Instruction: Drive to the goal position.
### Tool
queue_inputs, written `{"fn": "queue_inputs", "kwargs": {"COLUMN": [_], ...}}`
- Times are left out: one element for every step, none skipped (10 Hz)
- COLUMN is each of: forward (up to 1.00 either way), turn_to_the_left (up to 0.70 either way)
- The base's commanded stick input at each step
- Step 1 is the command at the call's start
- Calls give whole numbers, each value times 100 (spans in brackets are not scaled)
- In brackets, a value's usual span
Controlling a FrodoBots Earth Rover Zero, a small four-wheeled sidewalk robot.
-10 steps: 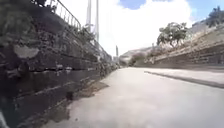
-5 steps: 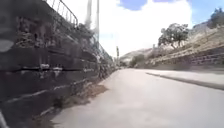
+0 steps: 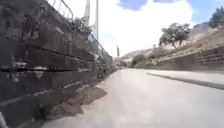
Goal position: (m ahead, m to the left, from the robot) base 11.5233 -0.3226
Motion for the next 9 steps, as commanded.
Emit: {"fn": "queue_inputs", "kwargs": {"forward": [70,70,70,70,70,70,70,70,70], "turn_to_the_left": [0,0,0,0,0,-7,-21,-19,-4]}}
